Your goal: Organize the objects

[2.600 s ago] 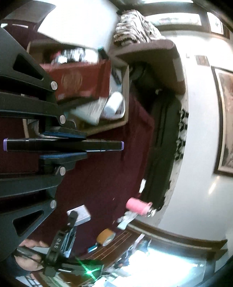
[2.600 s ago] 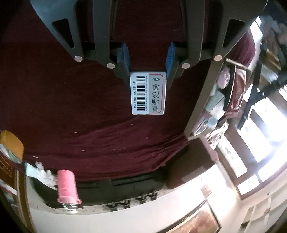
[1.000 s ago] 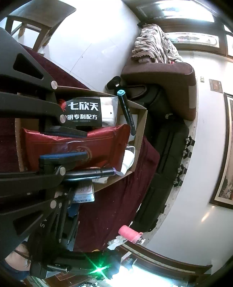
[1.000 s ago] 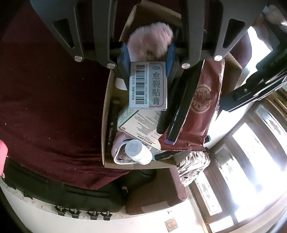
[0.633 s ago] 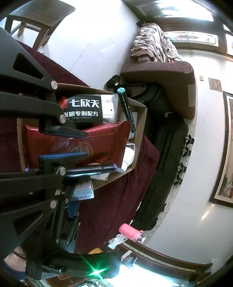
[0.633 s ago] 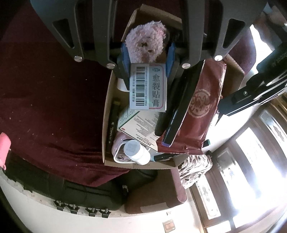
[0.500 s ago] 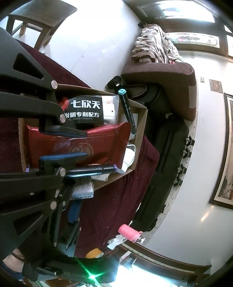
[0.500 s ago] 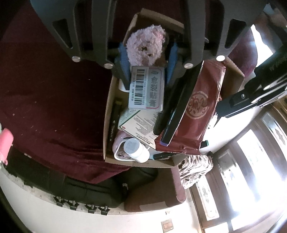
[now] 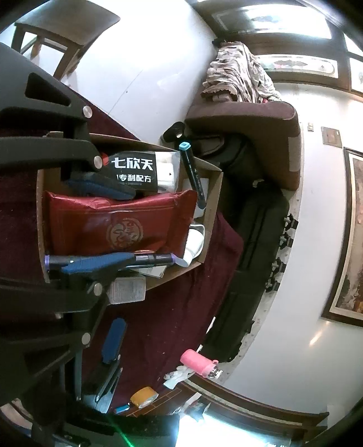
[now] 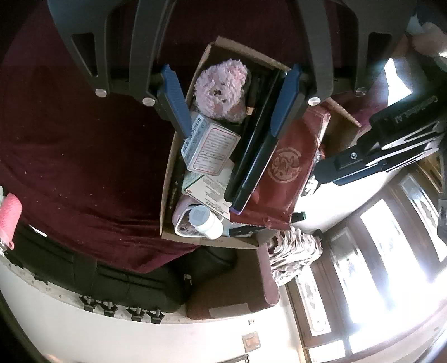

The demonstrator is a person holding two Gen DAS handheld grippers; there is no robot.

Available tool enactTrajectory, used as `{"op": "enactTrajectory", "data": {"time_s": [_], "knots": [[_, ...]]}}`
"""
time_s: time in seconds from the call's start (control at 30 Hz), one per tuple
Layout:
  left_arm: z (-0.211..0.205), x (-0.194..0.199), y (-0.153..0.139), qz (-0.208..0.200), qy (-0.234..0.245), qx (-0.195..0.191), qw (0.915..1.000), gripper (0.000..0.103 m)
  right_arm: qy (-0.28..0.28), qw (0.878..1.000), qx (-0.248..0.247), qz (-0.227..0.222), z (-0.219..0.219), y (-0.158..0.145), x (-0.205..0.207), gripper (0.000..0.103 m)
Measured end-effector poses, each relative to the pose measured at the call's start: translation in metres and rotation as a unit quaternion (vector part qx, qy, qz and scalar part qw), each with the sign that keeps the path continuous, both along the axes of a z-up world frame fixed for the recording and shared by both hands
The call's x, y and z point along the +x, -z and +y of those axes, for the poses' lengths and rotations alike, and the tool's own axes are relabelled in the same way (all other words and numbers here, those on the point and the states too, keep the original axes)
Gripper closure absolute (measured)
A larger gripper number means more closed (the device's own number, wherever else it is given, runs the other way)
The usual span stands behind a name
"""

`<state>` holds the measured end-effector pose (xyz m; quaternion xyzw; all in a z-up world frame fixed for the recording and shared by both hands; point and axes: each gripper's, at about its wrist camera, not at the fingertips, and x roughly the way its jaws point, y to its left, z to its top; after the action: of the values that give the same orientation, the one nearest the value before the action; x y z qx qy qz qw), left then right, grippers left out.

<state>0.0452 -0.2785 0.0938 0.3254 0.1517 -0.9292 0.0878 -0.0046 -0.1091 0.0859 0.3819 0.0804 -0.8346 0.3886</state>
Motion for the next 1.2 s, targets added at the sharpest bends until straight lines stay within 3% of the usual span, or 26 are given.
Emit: {"op": "enactTrajectory", "data": {"time_s": [0.2, 0.37, 0.5, 0.6, 0.67, 0.7, 0.73, 0.8, 0.9, 0.97, 1.2], "knots": [[0.005, 0.0, -0.002, 0.004, -0.002, -0.003, 1.0, 0.061, 0.006, 1.0, -0.018, 0.002, 0.018, -0.007, 0.002, 0.044], [0.015, 0.0, -0.004, 0.011, 0.001, -0.009, 0.9999, 0.058, 0.023, 0.999, -0.032, 0.003, 0.041, -0.009, 0.002, 0.037], [0.034, 0.003, -0.006, 0.025, -0.007, -0.035, 0.999, 0.045, 0.038, 0.999, -0.038, 0.004, 0.061, -0.008, 0.004, 0.035], [0.052, 0.007, -0.007, 0.037, -0.012, -0.06, 0.9975, 0.043, 0.048, 0.998, -0.041, -0.001, 0.077, -0.005, 0.003, 0.034], [0.061, 0.01, -0.008, 0.049, -0.028, -0.07, 0.9959, 0.029, 0.055, 0.997, -0.049, -0.005, 0.09, -0.003, 0.002, 0.034], [0.064, 0.011, -0.009, 0.055, -0.037, -0.073, 0.9951, 0.008, 0.059, 0.997, -0.048, -0.003, 0.095, -0.003, 0.002, 0.034], [0.066, 0.013, -0.01, 0.063, -0.045, -0.077, 0.994, 0.001, 0.065, 0.997, -0.045, 0.0, 0.099, -0.002, 0.002, 0.034], [0.072, 0.014, -0.011, 0.07, -0.067, -0.096, 0.9906, 0.001, 0.072, 0.996, -0.055, 0.008, 0.11, -0.003, 0.002, 0.034], [0.078, 0.006, -0.011, 0.038, -0.098, -0.127, 0.9864, 0.001, 0.075, 0.995, -0.065, 0.022, 0.123, -0.004, 0.004, 0.032], [0.079, 0.002, -0.011, 0.028, -0.108, -0.13, 0.9853, 0.001, 0.082, 0.994, -0.07, 0.032, 0.13, -0.003, 0.006, 0.023], [0.079, 0.001, -0.01, 0.01, -0.138, -0.156, 0.978, 0.001, 0.083, 0.993, -0.077, 0.029, 0.134, -0.002, 0.001, 0.022]]}}
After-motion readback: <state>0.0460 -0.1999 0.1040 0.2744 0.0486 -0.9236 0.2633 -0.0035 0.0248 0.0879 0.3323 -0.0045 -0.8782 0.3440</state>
